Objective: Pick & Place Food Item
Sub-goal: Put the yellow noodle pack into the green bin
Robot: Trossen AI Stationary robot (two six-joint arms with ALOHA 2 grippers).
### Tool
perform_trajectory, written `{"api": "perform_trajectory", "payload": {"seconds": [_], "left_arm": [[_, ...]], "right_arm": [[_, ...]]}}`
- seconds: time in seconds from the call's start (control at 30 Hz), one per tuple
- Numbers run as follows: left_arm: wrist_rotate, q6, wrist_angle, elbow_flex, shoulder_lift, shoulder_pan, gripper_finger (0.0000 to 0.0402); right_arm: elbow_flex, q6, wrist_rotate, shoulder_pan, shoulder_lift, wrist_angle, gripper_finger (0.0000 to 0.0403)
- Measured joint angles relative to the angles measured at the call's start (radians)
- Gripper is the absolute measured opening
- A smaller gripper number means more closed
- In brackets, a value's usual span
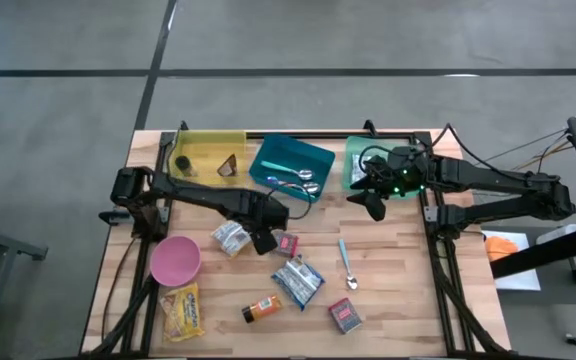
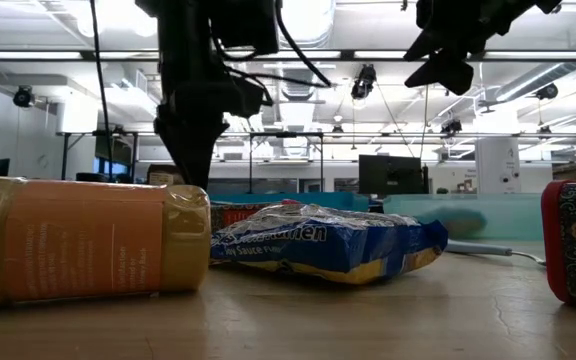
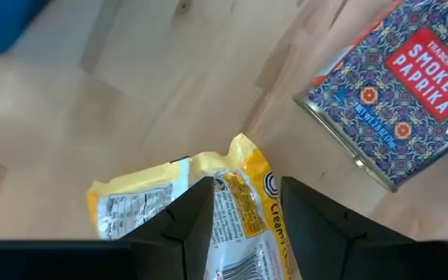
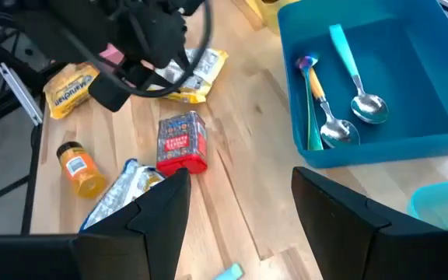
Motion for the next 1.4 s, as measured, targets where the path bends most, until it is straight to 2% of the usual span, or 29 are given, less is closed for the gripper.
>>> {"api": "perform_trajectory", "payload": {"seconds": [0.2, 0.4, 0.73, 0.83, 1.07, 1.4], "left_arm": [[-0.032, -0.051, 0.014, 0.000, 0.004, -0.027, 0.0159], [-0.030, -0.031, 0.015, 0.000, 0.025, -0.051, 0.0159], [-0.027, 0.258, 0.061, -0.008, 0.037, -0.107, 0.0159], [-0.023, 0.264, 0.110, -0.035, 0.035, -0.107, 0.0159], [0.026, 0.264, 0.111, -0.064, 0.035, -0.104, 0.0159], [0.000, 0.247, 0.113, -0.064, 0.034, -0.093, 0.0172]], "right_arm": [[0.000, -0.013, -0.001, 0.000, 0.000, 0.000, 0.0221], [0.000, -0.034, -0.030, 0.000, -0.003, -0.009, 0.0221], [0.000, -0.055, -0.027, 0.000, -0.044, -0.051, 0.0221], [0.000, -0.055, -0.026, 0.000, -0.061, -0.063, 0.0221], [0.000, -0.058, -0.016, 0.000, -0.093, -0.096, 0.0221], [0.000, -0.062, -0.016, 0.000, -0.105, -0.097, 0.0221]]}}
